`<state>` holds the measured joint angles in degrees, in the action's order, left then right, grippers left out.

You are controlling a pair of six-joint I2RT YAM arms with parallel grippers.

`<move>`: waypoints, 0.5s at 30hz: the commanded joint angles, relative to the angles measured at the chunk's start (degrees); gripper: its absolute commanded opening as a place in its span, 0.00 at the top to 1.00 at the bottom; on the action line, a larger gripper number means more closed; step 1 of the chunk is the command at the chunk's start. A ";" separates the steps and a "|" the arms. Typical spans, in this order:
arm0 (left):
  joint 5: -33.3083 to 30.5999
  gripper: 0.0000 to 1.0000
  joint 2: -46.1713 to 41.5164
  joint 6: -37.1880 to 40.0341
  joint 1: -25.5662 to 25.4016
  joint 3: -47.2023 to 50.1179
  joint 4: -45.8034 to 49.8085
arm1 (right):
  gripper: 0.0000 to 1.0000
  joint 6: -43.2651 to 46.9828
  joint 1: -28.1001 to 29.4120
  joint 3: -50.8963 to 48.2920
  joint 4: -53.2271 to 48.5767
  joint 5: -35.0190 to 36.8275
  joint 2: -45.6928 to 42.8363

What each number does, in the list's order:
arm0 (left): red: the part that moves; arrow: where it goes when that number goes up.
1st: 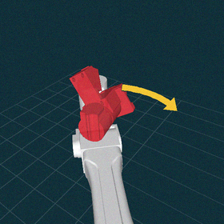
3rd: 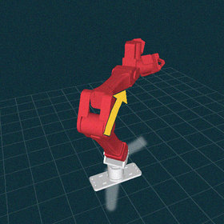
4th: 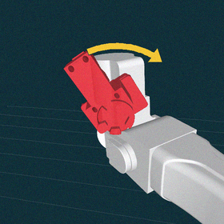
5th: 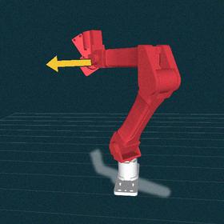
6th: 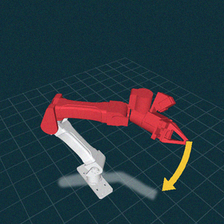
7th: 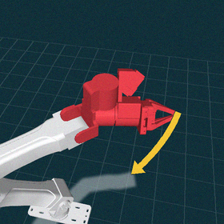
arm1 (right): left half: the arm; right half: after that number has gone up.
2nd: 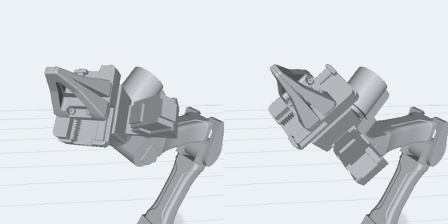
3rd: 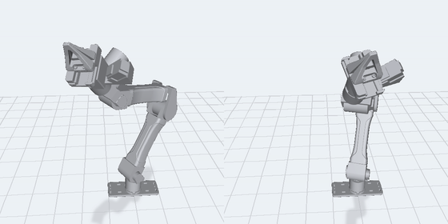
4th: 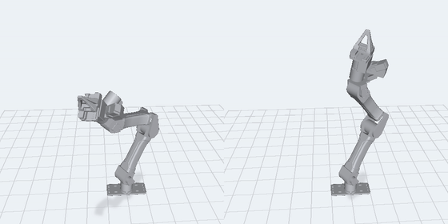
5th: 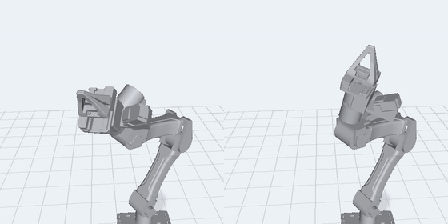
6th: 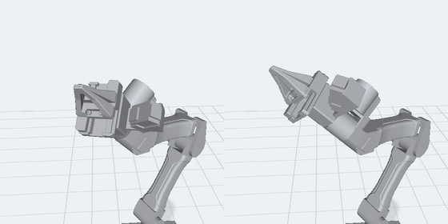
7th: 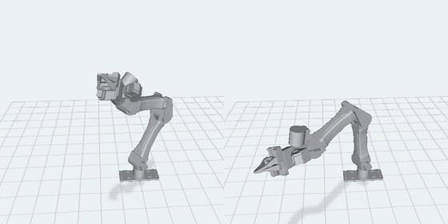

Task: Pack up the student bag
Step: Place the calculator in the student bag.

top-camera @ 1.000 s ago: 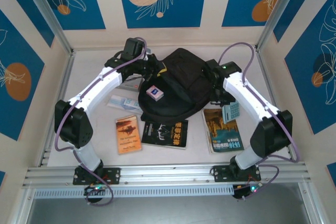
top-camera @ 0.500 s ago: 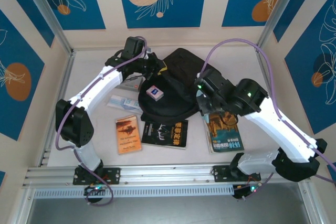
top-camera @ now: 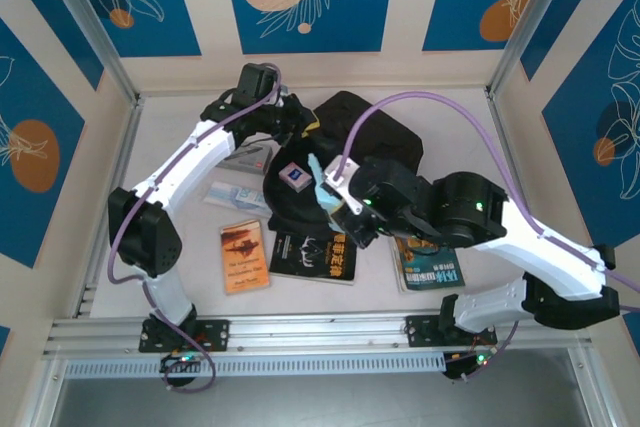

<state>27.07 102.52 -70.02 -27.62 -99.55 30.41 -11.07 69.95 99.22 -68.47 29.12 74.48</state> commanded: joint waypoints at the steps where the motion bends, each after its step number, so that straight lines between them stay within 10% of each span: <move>1: -0.27 1.00 0.73 -0.61 -0.29 -3.92 1.07 | 1.00 6.51 -3.32 -1.81 3.61 -3.53 3.73; 15: 2.14 1.00 0.93 -1.73 -0.38 -3.77 -1.27 | 1.00 11.38 -13.22 -7.92 12.96 8.67 22.67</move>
<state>27.05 103.28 -70.19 -27.66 -101.27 31.46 0.49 58.63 91.98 -58.81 31.94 94.94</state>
